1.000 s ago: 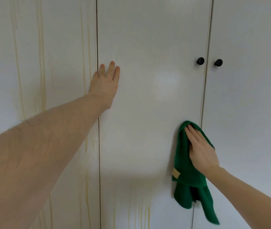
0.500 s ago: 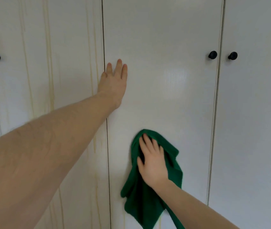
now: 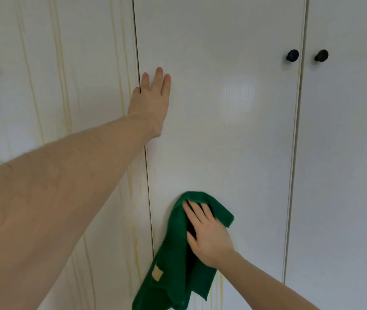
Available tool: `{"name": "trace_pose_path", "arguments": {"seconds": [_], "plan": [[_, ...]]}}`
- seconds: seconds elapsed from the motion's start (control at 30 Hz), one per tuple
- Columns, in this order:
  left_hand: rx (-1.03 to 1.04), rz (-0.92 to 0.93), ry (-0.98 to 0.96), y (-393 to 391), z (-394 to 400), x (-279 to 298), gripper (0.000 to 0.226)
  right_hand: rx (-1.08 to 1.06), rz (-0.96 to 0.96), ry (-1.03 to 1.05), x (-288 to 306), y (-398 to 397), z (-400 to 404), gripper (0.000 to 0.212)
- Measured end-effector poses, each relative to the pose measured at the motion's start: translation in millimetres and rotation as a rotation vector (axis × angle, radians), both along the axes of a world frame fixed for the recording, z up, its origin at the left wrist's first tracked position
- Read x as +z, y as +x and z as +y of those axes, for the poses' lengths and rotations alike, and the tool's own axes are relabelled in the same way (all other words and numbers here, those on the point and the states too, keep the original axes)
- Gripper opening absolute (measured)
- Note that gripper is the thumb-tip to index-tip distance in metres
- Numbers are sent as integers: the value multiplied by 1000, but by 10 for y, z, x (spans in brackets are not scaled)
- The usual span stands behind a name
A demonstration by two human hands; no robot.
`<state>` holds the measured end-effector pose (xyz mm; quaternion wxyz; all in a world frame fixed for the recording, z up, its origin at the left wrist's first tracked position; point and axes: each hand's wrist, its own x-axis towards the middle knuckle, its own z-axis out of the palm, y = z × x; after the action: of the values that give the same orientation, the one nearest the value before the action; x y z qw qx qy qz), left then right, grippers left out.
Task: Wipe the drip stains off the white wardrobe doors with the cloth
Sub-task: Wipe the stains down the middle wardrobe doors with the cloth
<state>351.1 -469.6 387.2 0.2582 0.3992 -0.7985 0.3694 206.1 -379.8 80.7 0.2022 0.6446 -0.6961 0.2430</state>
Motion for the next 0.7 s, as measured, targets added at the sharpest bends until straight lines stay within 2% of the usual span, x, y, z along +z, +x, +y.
{"name": "trace_pose_path", "arguments": {"seconds": [0.2, 0.4, 0.47, 0.6, 0.7], "plan": [[11, 9, -1, -7, 5, -1, 138, -269, -38, 37, -369, -702, 567, 71], [20, -3, -11, 19, 21, -13, 136, -446, -128, -1, -269, -1112, 1002, 79], [5, -10, -8, 48, 18, -34, 135, -425, -178, -24, -183, -1078, 1051, 77], [-28, -14, 28, 120, 32, -121, 129, -273, -502, -232, 38, -840, 1039, 66], [-24, -39, 56, 150, 72, -208, 135, -113, -583, -321, 231, -593, 887, 62]]}}
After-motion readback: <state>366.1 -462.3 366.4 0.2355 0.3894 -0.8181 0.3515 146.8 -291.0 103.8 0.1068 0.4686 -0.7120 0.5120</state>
